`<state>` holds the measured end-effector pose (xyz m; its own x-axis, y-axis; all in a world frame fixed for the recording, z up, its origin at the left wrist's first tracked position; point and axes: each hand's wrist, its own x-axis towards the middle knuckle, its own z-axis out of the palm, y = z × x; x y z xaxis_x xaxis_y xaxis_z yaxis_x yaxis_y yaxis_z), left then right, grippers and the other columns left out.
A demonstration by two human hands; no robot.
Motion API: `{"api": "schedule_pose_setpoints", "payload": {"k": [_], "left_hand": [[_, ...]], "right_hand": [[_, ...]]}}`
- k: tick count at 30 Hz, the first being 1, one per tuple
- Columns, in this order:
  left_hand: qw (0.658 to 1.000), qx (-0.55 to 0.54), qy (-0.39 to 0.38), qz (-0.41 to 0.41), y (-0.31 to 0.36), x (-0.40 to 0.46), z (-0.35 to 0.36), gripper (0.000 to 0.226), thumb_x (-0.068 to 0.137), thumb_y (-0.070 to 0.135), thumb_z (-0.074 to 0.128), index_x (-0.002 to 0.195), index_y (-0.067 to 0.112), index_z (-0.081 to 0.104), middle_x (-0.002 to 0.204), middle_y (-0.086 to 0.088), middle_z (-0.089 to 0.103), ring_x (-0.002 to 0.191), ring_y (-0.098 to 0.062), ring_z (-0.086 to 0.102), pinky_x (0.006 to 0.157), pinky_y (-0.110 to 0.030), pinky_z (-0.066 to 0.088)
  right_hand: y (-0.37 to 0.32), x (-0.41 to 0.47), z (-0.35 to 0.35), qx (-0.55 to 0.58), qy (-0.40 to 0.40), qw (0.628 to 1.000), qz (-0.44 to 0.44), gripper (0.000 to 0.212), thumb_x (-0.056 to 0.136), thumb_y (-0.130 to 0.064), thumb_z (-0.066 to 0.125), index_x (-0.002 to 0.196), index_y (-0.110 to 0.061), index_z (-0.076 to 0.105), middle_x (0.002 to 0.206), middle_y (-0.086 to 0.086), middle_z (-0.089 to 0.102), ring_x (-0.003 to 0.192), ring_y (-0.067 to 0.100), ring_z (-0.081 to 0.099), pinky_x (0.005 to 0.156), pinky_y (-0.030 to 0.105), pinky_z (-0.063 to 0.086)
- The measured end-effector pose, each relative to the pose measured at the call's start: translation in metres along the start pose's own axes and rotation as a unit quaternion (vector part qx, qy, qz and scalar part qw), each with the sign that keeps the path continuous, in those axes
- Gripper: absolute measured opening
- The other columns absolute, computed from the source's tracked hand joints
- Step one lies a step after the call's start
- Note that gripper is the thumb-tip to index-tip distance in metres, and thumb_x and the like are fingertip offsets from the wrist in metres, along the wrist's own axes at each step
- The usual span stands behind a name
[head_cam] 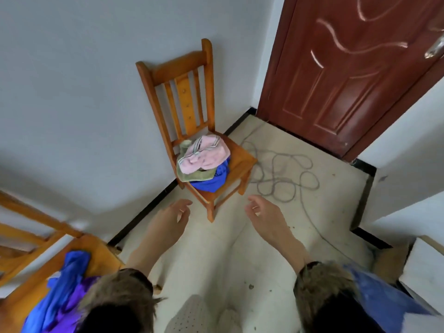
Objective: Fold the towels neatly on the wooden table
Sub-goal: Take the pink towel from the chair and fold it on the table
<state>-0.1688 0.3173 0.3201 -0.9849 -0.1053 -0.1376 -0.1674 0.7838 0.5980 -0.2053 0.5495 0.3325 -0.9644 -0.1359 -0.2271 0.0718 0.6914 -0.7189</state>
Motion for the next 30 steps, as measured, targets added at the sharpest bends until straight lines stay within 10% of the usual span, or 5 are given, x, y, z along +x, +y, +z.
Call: {"api": "schedule_pose_setpoints", "payload": {"k": [21, 30], "left_hand": [[0.973, 0.208, -0.096, 0.026, -0.119, 0.406, 0.071, 0.046, 0.063, 0.009, 0.080, 0.106, 0.020, 0.067, 0.108, -0.004, 0.066, 0.095, -0.025, 0.066, 0.075, -0.037, 0.055], [0.966, 0.233, -0.112, 0.026, -0.183, 0.488, 0.187, 0.065, 0.049, 0.013, 0.087, 0.110, 0.011, 0.065, 0.099, -0.010, 0.068, 0.081, -0.028, 0.068, 0.064, -0.034, 0.056]], "right_hand": [[0.020, 0.455, 0.098, -0.228, -0.115, 0.962, -0.096, 0.042, 0.095, -0.028, 0.047, 0.135, -0.018, 0.042, 0.130, 0.003, 0.052, 0.120, 0.018, 0.047, 0.096, 0.028, 0.041], [0.103, 0.571, 0.187, -0.395, -0.145, 0.879, -0.223, 0.039, 0.061, -0.023, 0.081, 0.096, -0.014, 0.066, 0.087, 0.006, 0.066, 0.084, 0.027, 0.064, 0.075, 0.042, 0.054]]}}
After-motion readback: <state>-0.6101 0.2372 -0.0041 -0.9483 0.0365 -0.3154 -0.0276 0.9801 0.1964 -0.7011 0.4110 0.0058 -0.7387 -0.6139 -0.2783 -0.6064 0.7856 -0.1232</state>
